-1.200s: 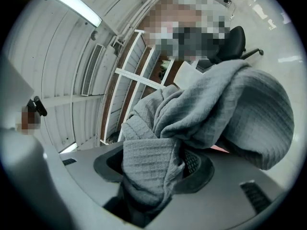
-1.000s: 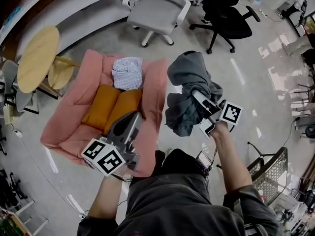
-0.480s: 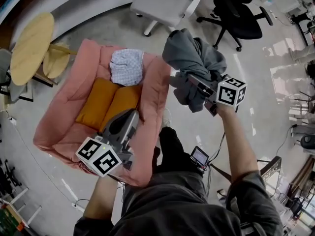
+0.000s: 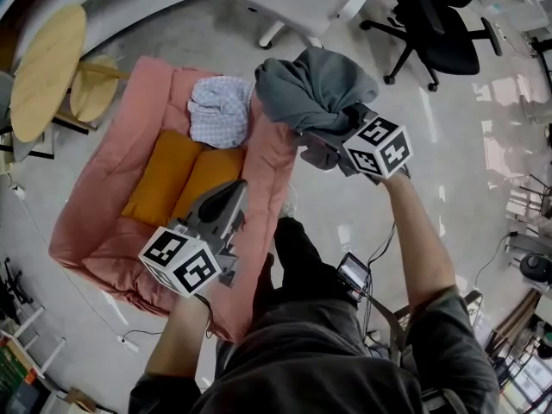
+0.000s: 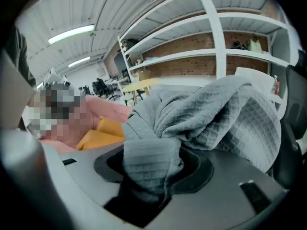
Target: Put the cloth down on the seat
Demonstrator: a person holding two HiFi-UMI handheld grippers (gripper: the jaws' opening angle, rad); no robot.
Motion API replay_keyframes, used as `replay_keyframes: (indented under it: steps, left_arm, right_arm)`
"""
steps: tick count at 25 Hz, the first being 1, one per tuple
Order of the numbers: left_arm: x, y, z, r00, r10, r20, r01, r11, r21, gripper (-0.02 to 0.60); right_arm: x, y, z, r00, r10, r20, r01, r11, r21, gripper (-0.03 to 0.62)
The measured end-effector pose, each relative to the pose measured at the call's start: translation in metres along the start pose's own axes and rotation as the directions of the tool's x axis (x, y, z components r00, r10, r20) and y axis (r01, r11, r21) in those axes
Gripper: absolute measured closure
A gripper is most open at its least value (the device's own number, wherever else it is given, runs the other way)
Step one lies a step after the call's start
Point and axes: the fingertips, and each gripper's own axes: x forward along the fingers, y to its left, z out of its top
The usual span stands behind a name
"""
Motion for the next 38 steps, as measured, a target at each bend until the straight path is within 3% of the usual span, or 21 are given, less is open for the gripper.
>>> replay_keyframes:
  steps: [5,8,10,13,14,15,17,19,21,25,32,36,38]
  left_arm:
    - [0.045,0.008,0.01,1.0,-0.003,-0.02,0.004,1.0,0.024,0.574]
    - [0.062,0.016,0.009,0.999,0.011,-0.037,-0.01,1.0,0.024,0.574]
    - [0.067,0.022,0.005,0.999,0.02,-0.048,-0.019,1.0,0.019,0.575]
    - [0.068,0.031,-0.001,0.997,0.04,-0.07,-0.04,0.999,0.007,0.575]
    - [0.067,0.034,-0.002,0.996,0.048,-0.076,-0.048,0.999,0.001,0.574]
    - [0.066,0.037,-0.004,0.995,0.056,-0.082,-0.057,0.998,-0.006,0.574]
    - [0.064,0.041,-0.007,0.993,0.07,-0.09,-0.072,0.997,-0.018,0.574]
    - [0.064,0.045,-0.007,0.993,0.077,-0.091,-0.079,0.997,-0.023,0.574]
    - [0.064,0.05,-0.005,0.993,0.081,-0.089,-0.084,0.996,-0.025,0.575]
    - [0.066,0.054,0.0,0.994,0.081,-0.079,-0.085,0.996,-0.04,0.574]
    - [0.067,0.05,0.01,0.996,0.064,-0.068,-0.066,0.997,-0.033,0.574]
    - [0.062,0.047,0.018,0.997,0.052,-0.063,-0.053,0.998,-0.02,0.575]
    - [0.058,0.045,0.022,0.997,0.046,-0.058,-0.047,0.999,-0.013,0.574]
  right_arm:
    - [0.041,0.0,-0.014,0.983,-0.002,-0.185,-0.039,0.975,-0.218,0.365]
    - [0.07,0.003,-0.026,0.955,-0.043,-0.293,-0.077,0.919,-0.386,0.365]
    - [0.094,0.004,-0.039,0.917,-0.127,-0.378,-0.114,0.826,-0.552,0.365]
    - [0.132,0.01,-0.067,0.836,-0.264,-0.481,-0.229,0.628,-0.743,0.365]
    - [0.145,0.012,-0.08,0.812,-0.291,-0.507,-0.27,0.582,-0.767,0.364]
    - [0.158,0.014,-0.094,0.795,-0.305,-0.524,-0.294,0.562,-0.773,0.364]
    - [0.176,0.011,-0.119,0.783,-0.313,-0.538,-0.281,0.593,-0.754,0.361]
    - [0.18,0.006,-0.125,0.797,-0.304,-0.523,-0.23,0.647,-0.727,0.347]
    - [0.179,0.005,-0.119,0.817,-0.282,-0.502,-0.206,0.67,-0.713,0.327]
    - [0.171,0.005,-0.111,0.834,-0.229,-0.502,-0.219,0.696,-0.683,0.293]
    - [0.147,0.004,-0.094,0.86,-0.221,-0.459,-0.178,0.714,-0.677,0.269]
    - [0.117,0.007,-0.072,0.892,-0.244,-0.38,-0.104,0.709,-0.698,0.269]
    - [0.098,0.009,-0.057,0.909,-0.252,-0.331,-0.046,0.728,-0.684,0.27]
